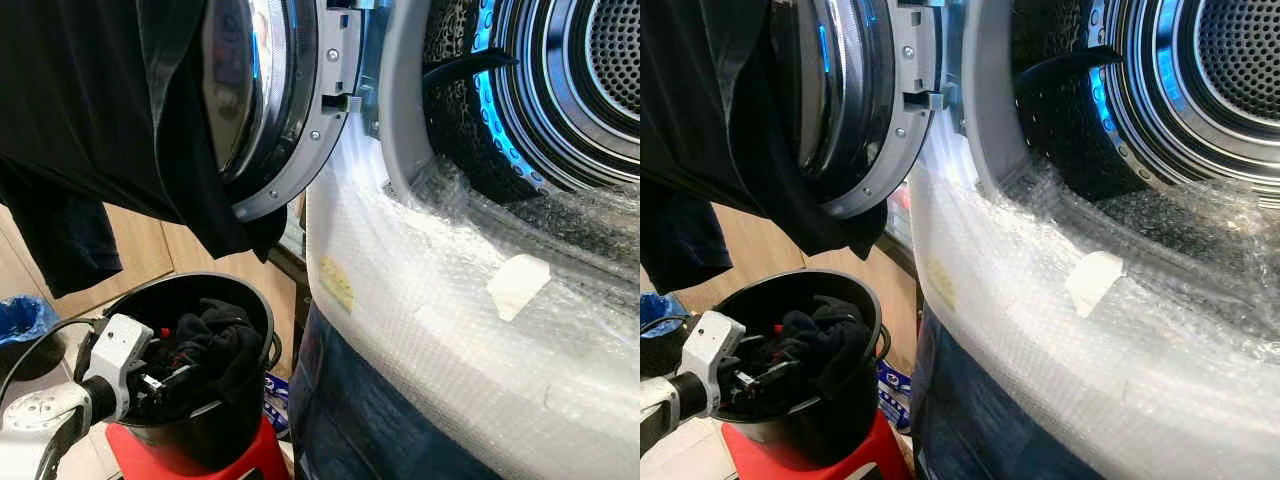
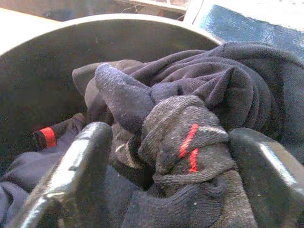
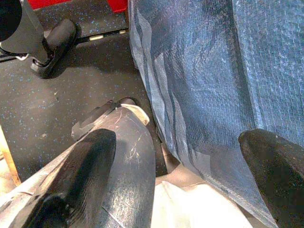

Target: Clothes washing

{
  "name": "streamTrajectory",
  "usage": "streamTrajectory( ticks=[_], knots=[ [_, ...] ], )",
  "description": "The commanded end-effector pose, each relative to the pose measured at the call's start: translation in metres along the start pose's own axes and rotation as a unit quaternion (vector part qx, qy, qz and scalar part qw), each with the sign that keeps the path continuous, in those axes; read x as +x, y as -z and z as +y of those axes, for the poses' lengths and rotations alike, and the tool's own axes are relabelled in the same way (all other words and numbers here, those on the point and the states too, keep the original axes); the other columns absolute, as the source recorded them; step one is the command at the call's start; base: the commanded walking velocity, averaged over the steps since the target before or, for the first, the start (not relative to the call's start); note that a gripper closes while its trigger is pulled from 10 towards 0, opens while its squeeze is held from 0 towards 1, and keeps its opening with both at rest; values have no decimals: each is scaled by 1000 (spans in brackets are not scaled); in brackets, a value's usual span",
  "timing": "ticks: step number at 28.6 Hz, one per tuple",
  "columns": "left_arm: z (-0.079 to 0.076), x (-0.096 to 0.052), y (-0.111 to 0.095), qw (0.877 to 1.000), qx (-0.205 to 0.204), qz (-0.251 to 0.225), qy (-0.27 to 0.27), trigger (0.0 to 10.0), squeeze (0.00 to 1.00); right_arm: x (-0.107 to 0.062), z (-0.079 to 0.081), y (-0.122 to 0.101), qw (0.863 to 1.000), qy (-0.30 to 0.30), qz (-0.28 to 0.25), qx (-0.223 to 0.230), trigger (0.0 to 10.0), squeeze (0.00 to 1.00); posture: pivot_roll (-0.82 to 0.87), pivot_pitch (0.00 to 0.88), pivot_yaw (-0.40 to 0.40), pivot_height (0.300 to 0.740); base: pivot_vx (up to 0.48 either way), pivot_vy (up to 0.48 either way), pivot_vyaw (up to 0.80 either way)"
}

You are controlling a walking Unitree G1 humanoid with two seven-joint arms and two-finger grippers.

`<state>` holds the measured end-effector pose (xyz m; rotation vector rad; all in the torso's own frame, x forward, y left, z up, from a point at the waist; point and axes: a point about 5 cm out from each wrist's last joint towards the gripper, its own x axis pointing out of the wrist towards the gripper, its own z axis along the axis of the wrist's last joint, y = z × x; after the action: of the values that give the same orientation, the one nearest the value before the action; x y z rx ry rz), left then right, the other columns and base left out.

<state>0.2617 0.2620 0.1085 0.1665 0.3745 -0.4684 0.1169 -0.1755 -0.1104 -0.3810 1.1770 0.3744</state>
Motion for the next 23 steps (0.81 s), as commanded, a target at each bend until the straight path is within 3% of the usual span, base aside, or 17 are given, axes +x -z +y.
streamTrajectory(
  ticks=[1,23],
  knots=[
    [-2,1,-2,1000,-6,-3,6,0,0,0,-1,3,1000,2,5,3,10000,0,307,0,-60,740,0,0,0],
    [-16,6,-6,999,-8,-13,41,0,0,0,2,4,1000,1,4,-1,10000,0,315,0,-57,740,0,0,0]
  ],
)
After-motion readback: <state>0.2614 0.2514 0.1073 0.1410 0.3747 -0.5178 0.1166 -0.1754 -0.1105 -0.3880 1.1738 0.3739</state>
